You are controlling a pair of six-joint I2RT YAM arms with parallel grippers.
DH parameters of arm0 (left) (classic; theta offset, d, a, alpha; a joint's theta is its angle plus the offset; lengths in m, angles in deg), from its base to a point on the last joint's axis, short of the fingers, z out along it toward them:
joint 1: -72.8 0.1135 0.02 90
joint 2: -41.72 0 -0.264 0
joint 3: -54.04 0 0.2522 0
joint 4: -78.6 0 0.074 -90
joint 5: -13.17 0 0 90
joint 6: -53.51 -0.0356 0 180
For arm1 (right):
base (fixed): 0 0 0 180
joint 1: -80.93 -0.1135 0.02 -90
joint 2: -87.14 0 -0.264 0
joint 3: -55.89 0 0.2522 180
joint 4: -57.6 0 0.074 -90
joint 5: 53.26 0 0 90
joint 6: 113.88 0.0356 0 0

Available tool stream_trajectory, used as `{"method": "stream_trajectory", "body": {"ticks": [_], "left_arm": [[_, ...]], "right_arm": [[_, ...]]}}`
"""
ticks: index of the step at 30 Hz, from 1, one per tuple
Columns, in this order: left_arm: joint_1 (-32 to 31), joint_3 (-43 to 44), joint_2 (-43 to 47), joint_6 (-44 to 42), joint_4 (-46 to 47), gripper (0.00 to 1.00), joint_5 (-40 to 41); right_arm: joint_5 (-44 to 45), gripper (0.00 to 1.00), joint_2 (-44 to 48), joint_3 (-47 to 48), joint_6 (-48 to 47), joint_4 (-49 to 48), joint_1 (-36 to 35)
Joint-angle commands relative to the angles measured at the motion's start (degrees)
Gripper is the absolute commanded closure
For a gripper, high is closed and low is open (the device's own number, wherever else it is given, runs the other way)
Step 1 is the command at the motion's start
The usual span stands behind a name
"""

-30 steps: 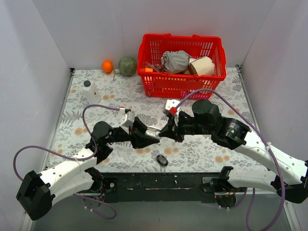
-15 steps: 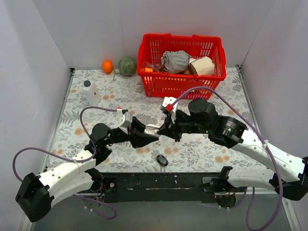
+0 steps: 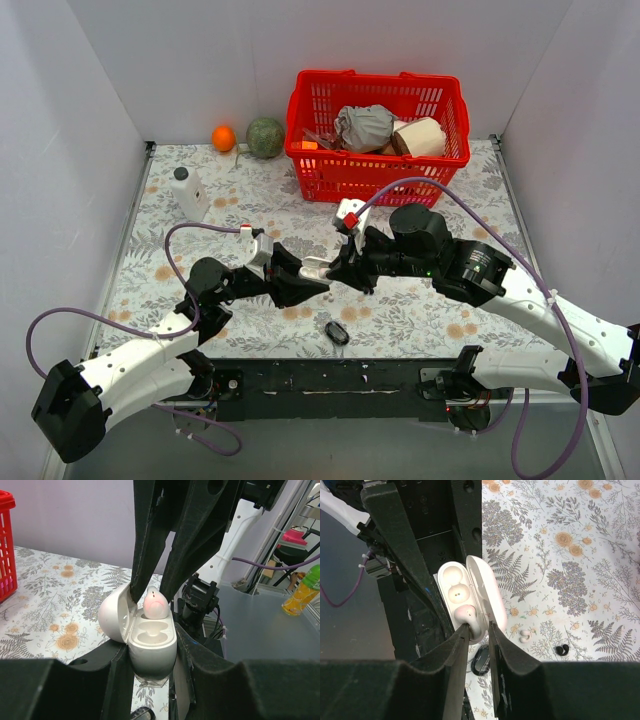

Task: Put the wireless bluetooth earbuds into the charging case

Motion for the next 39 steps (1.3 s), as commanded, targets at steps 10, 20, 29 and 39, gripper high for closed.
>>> {"method": "stream_trajectory", "body": {"ticks": [10, 20, 29, 39], "left_arm": [[-0.4, -0.3, 2.0, -0.3, 3.8, 1.0, 0.7], [-0.4, -0.7, 2.5, -0.6, 3.7, 1.0, 1.3], [-0.4, -1.2, 3.6, -1.2, 2.2, 1.0, 2.3], [-0.4, -1.7, 15.2, -4.0, -14.3, 1.0, 6.3]], "right_arm": [[-0.8, 0.99, -0.3, 1.8, 1.8, -1.5, -0.7], [1.2, 0.56, 0.7, 3.4, 2.3, -0.8, -0.7], [9.9, 0.5, 5.8, 4.9, 1.9, 1.0, -0.7], [21.5, 0.64, 6.5, -16.5, 8.9, -7.7, 2.0]]}}
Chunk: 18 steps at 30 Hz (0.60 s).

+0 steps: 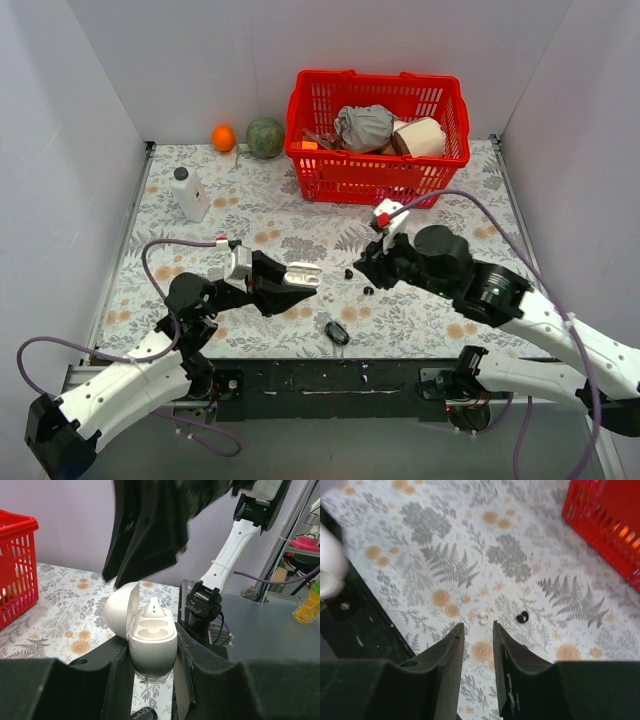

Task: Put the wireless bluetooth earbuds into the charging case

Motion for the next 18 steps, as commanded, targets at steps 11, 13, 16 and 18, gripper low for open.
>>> {"method": "stream_trajectory", "body": {"ticks": [11, 13, 16, 18], "left_arm": [[-0.2, -1.8, 13.8, -0.1, -16.2, 1.0, 4.8], [-0.2, -2.0, 14.4, 0.1, -16.4, 1.0, 4.7], [-0.2, -2.5, 15.4, 0.6, -16.8, 1.0, 4.8], [-0.3, -2.6, 16.0, 0.7, -17.1, 1.0, 5.3]], "right_arm": [[-1.6, 0.69, -21.6, -16.1, 7.6, -16.8, 5.2], [-2.7, 0.69, -23.8, -15.7, 7.6, -18.1, 6.0], [-4.5, 0.68, -28.1, -14.6, 7.3, -19.9, 7.2], [-5.5, 0.68, -31.5, -13.4, 7.0, -19.7, 7.7]]}}
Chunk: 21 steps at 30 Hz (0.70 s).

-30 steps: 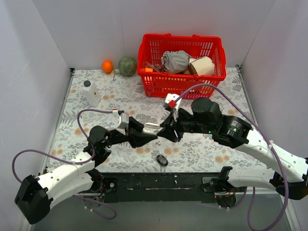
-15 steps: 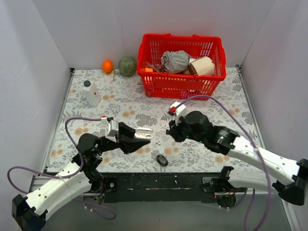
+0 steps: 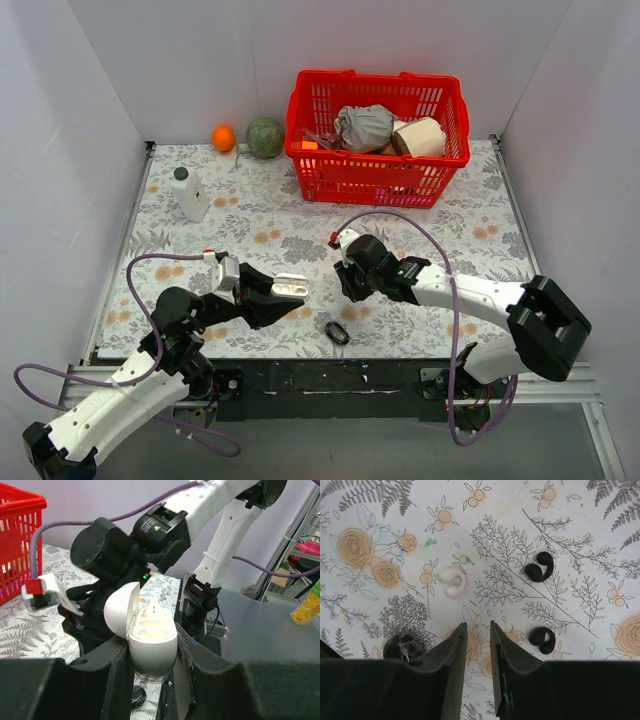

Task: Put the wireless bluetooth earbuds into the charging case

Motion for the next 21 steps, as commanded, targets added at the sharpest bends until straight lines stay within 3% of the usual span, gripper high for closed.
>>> {"method": "stream_trajectory", "body": {"ticks": [1, 5, 8, 9, 11, 21], "left_arm": [[-0.1, -0.8, 2.0, 0.5, -1.8, 1.0, 1.4], [-0.2, -1.2, 2.9, 0.5, -2.9, 1.0, 1.8], [-0.1, -1.7, 3.3, 0.8, -2.9, 1.0, 1.9], [-0.1, -1.9, 3.4, 0.9, -2.9, 1.0, 1.9], [-0.1, -2.1, 3.5, 1.1, -2.9, 1.0, 1.7], [-0.1, -2.6, 3.5, 1.6, -2.8, 1.0, 1.6]], "right_arm": [[-3.6, 0.66, -4.9, 4.4, 0.4, -4.4, 1.0], [-7.2, 0.66, -8.0, 5.7, 1.2, -5.0, 1.2], [-9.2, 0.8, -8.7, 5.2, 1.6, -6.1, 1.3], [-9.7, 0.92, -8.8, 5.1, 1.6, -6.4, 1.2], [-10.9, 0.99, -9.4, 4.6, 1.6, -6.3, 1.2], [-15.2, 0.99, -10.9, 1.2, 3.1, -9.0, 1.1]]}}
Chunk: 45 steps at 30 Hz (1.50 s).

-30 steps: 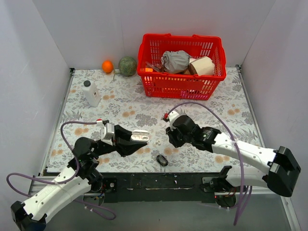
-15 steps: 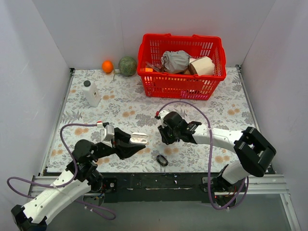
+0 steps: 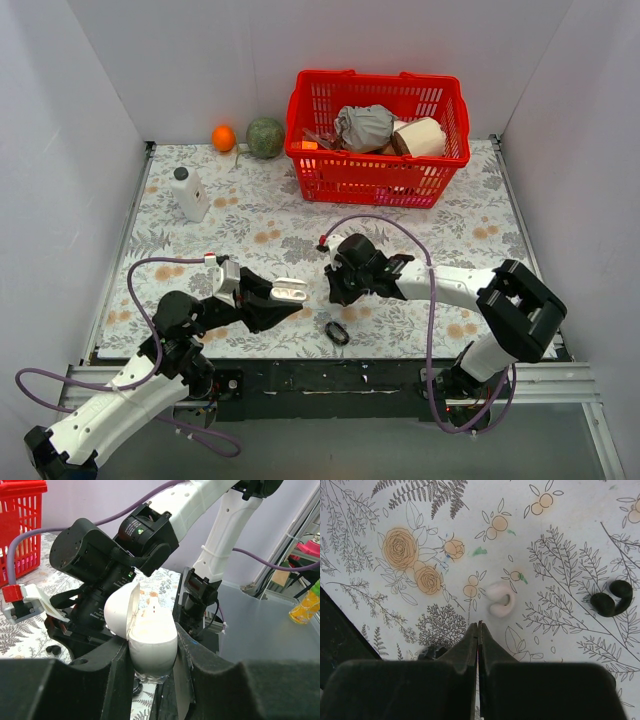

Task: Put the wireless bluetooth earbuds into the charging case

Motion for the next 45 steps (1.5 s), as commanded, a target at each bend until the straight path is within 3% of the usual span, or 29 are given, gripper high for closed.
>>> {"method": "stream_trajectory", "body": {"ticks": [1, 22, 32, 45], "left_arm": [[-0.1, -0.5, 0.4, 0.4, 0.0, 1.0, 0.5], [-0.1, -0.9, 0.6, 1.0, -0.1, 1.0, 0.5], [-0.1, -0.6, 0.1, 0.8, -0.3, 1.0, 0.4], [-0.1, -0.9, 0.4, 0.9, -0.4, 1.0, 0.8]], "right_arm": [[-2.2, 0.99, -1.4, -1.0, 1.2, -3.1, 0.0], [1.9, 0.99, -5.0, -1.7, -0.2, -3.2, 3.2], [1.2, 0.99, -7.5, 2.3, -2.1, -2.5, 5.1], [1.6, 0.99, -1.3, 0.3, -0.6, 0.4, 3.6]]}}
